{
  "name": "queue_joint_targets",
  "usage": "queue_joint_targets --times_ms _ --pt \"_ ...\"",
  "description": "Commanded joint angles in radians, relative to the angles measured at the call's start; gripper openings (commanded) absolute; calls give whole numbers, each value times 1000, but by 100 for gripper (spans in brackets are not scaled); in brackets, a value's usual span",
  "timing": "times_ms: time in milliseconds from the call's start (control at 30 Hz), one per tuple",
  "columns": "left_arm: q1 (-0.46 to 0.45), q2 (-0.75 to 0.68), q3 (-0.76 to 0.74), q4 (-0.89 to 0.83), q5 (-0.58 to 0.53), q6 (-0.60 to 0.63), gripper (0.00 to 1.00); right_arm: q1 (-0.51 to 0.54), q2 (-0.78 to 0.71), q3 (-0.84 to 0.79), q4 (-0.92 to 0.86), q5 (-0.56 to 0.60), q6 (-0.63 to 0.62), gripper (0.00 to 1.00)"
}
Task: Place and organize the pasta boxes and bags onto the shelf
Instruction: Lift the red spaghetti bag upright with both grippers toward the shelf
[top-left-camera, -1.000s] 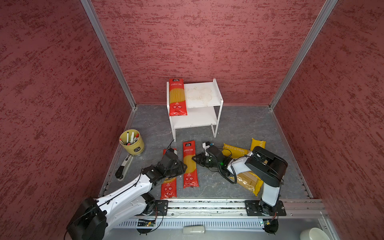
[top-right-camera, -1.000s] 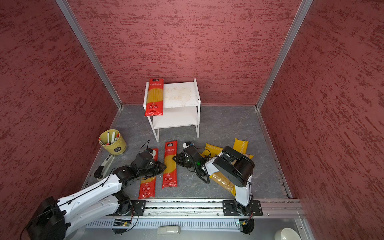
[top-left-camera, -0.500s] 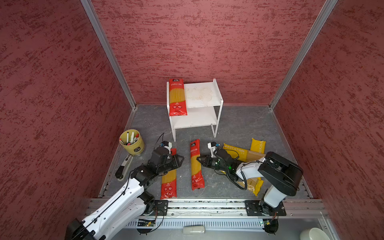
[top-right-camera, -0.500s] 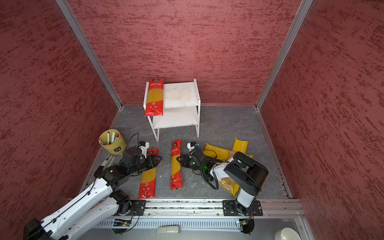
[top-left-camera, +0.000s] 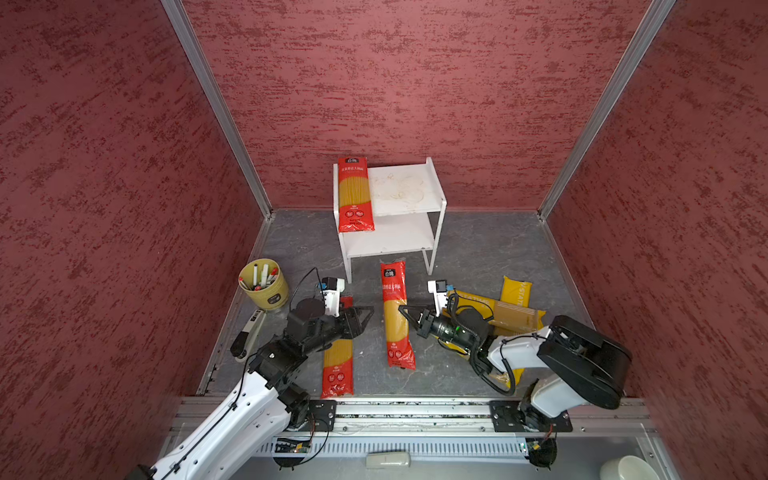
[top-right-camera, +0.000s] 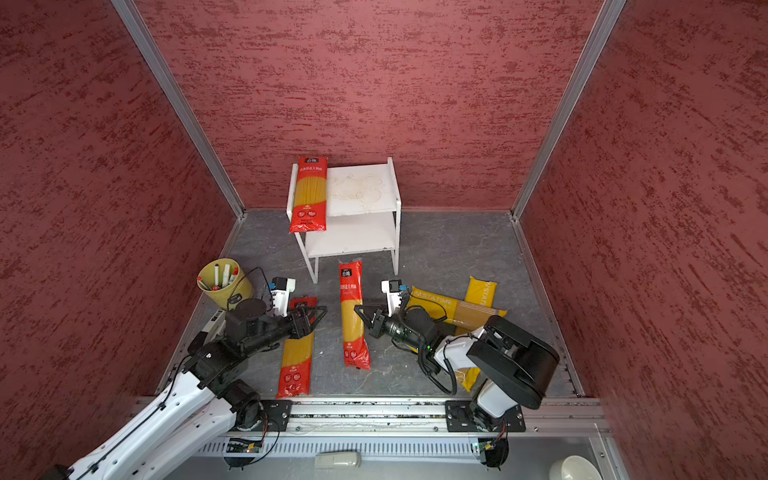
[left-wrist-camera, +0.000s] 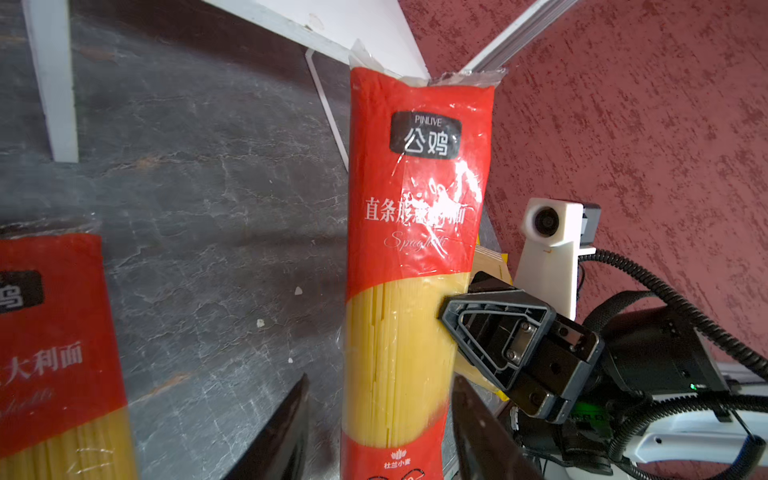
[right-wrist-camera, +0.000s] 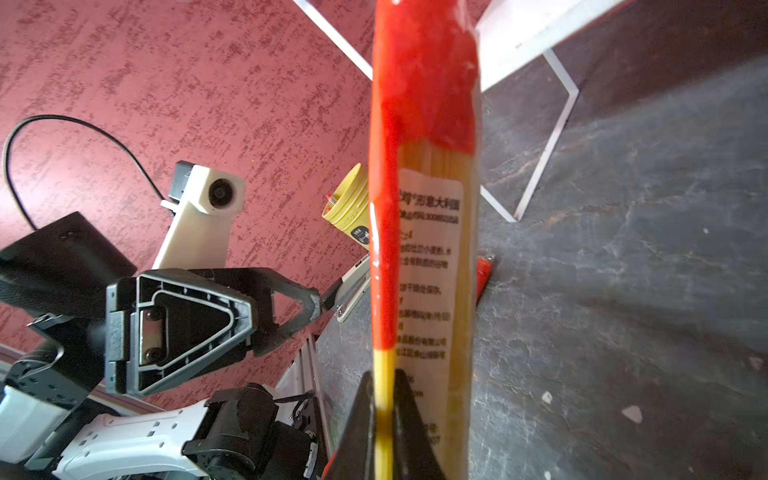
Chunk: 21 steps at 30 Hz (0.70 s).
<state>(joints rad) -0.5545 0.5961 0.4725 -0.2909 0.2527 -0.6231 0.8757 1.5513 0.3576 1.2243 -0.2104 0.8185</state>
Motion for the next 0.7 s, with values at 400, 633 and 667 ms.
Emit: queue_joint_targets --times_ms 400,633,667 --pt "54 -69 -87 310 234 22 75 6 -93 82 338 -203 -127 0" --pt "75 -42 -81 369 298 -2 75 5 -76 169 404 -305 -91 0" --pt "77 -42 -81 380 304 -5 75 6 -81 177 403 -315 -102 0"
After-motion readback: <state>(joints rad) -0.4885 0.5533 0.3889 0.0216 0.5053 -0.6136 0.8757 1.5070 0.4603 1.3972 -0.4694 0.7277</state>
